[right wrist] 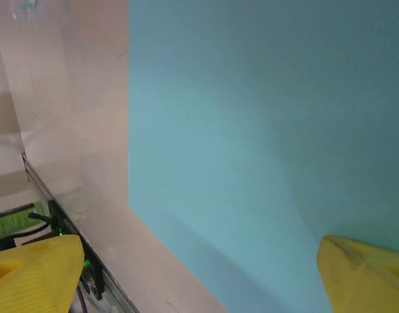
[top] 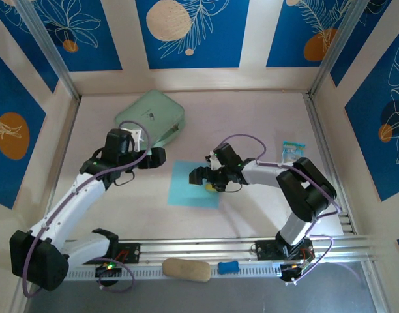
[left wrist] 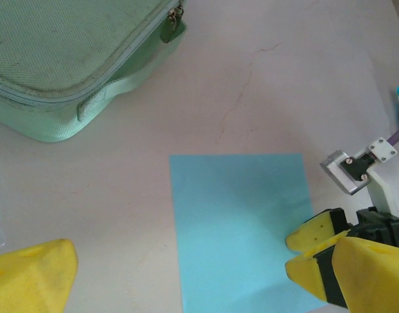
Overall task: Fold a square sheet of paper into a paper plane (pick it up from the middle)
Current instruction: Move the square sheet of paper to the center of the table, then first fold the square sheet of paper in half at the center of the table.
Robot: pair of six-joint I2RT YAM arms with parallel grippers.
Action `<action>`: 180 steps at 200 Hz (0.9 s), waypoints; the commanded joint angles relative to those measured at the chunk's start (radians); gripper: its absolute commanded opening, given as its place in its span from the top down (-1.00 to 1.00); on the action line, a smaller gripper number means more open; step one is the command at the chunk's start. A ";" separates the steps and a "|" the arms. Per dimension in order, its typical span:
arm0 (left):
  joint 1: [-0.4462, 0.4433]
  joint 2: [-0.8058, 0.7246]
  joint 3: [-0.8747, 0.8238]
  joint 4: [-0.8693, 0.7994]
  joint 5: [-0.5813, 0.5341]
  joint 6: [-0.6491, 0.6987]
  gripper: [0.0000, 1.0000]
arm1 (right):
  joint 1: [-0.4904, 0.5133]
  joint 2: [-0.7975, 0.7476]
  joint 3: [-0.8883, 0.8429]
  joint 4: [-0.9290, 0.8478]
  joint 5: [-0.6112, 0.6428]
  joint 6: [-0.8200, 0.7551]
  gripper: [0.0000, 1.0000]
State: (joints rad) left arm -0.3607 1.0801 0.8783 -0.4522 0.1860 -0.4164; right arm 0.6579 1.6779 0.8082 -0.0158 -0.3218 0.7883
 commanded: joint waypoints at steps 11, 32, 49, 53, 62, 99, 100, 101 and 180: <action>0.006 0.004 -0.048 0.052 0.120 -0.051 -0.89 | 0.047 -0.078 0.007 -0.078 0.115 -0.071 -0.88; -0.007 0.058 -0.053 0.077 0.187 -0.088 -0.76 | 0.073 -0.231 -0.035 -0.108 0.315 -0.082 -0.94; -0.040 0.107 -0.032 0.056 0.166 -0.092 -0.71 | 0.087 -0.362 -0.081 -0.131 0.446 -0.077 -0.98; -0.051 0.120 -0.027 0.051 0.157 -0.096 -0.70 | 0.089 -0.390 -0.091 -0.139 0.470 -0.073 -0.98; -0.080 0.149 -0.014 0.044 0.143 -0.102 -0.66 | 0.090 -0.454 -0.114 -0.153 0.521 -0.065 -0.98; -0.241 0.310 0.082 -0.056 0.033 -0.108 -0.58 | 0.034 -0.675 -0.224 -0.181 0.568 0.000 -0.98; -0.245 0.314 0.085 -0.060 0.029 -0.107 -0.58 | 0.031 -0.680 -0.228 -0.179 0.568 0.001 -0.98; -0.248 0.319 0.087 -0.063 0.025 -0.108 -0.58 | 0.028 -0.685 -0.233 -0.178 0.567 0.005 -0.98; -0.462 0.605 0.258 -0.184 -0.140 -0.220 -0.54 | -0.129 -0.811 -0.384 -0.204 0.371 0.097 -0.98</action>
State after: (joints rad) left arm -0.7723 1.6135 1.0565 -0.5480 0.1215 -0.5762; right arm 0.5350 0.8845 0.4313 -0.1726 0.0929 0.8562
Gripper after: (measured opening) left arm 0.769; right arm 0.992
